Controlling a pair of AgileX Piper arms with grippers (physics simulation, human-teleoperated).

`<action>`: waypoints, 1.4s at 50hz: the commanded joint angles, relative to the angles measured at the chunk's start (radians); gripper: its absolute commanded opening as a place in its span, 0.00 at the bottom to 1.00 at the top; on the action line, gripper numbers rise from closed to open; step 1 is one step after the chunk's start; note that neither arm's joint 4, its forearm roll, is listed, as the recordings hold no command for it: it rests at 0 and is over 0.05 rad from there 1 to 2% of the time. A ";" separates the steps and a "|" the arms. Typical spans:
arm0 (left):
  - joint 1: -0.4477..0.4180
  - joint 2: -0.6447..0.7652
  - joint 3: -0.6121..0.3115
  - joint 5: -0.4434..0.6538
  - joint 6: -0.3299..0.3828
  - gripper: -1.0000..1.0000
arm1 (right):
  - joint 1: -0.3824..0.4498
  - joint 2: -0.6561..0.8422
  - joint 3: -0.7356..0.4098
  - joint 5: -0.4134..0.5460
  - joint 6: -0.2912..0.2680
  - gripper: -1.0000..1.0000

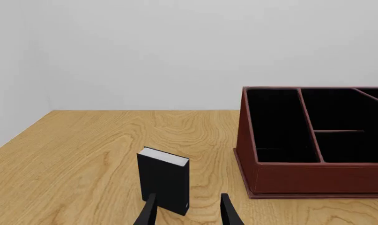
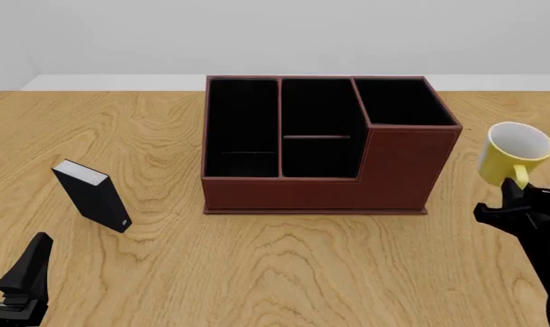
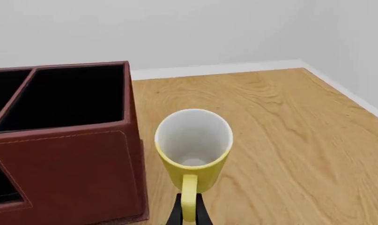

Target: Pick up the yellow and white mug and place it to the right of the caddy.

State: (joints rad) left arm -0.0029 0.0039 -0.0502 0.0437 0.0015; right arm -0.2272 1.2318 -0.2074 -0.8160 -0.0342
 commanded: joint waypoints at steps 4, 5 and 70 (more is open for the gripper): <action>0.000 0.000 0.000 0.000 0.000 1.00 | 0.007 0.085 0.013 -0.083 0.015 0.00; 0.000 0.000 0.000 0.000 0.000 1.00 | 0.006 0.090 0.014 -0.087 0.016 0.00; 0.000 0.000 0.000 0.000 0.000 1.00 | 0.000 0.341 -0.011 -0.255 0.025 0.00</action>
State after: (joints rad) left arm -0.0029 0.0039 -0.0502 0.0436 0.0014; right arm -0.2269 1.5448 -0.2123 -1.0480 -0.0229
